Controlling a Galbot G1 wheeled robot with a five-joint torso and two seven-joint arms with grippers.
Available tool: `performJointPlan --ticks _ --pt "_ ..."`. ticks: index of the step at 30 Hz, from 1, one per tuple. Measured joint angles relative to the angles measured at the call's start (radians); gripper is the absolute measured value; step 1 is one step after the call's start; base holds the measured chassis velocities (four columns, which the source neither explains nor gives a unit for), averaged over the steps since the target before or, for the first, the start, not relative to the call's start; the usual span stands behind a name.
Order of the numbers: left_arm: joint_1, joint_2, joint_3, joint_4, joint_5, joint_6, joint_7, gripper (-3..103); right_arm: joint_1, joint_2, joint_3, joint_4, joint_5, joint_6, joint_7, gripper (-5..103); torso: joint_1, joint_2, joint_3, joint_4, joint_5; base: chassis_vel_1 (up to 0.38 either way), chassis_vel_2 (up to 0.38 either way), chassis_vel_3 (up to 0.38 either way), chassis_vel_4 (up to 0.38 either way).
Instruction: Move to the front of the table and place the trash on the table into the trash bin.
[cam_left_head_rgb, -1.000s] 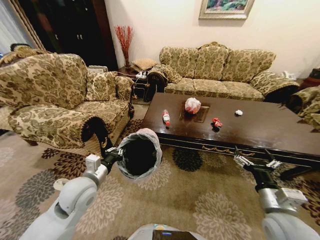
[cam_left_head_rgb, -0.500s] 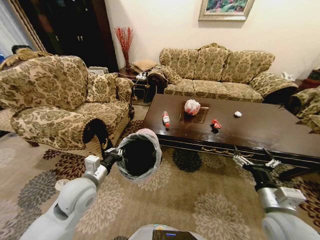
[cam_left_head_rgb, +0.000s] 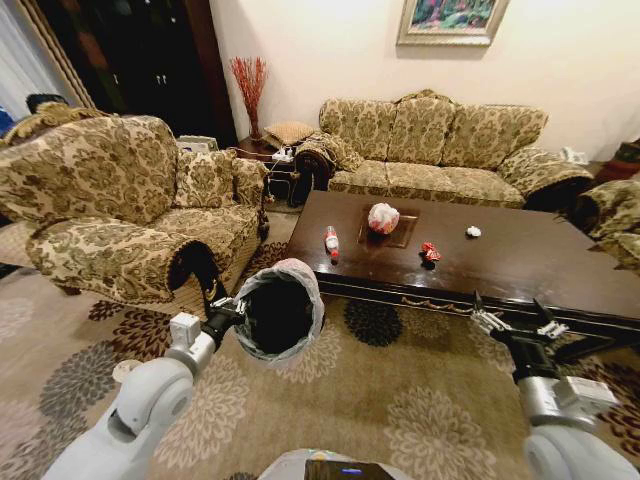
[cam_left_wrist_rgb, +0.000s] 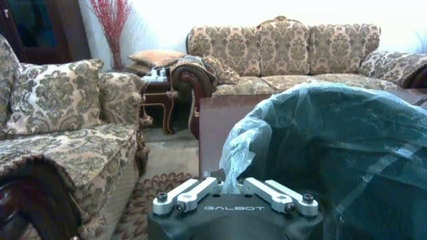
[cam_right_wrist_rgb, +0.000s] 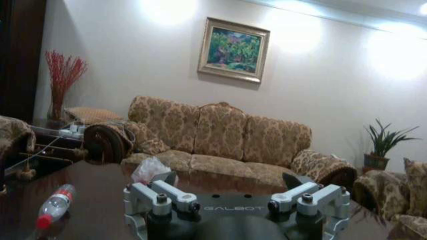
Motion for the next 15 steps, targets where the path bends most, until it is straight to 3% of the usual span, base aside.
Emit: performJointPlan --ticks 4,9,15 --pt "-0.001 -0.002 0.008 0.003 0.004 0.0 0.003 3 0.001 0.001 0.0 -0.005 0.0 0.0 0.0 100 0.008 0.02 0.011 0.0 0.0 0.0 0.0 0.0 0.0" --pt "-0.003 -0.005 0.019 0.023 0.006 -0.054 -0.014 3 0.003 -0.001 0.0 -0.008 -0.002 -0.011 -0.007 100 0.02 0.045 0.025 0.0001 0.0 0.0 0.0 0.0 0.0" --pt "-0.004 -0.005 0.022 0.025 0.012 -0.073 -0.001 3 0.007 -0.003 -0.001 -0.009 0.015 -0.024 -0.018 100 0.024 0.055 0.031 0.0 0.0001 0.0 0.0 0.0 0.0"
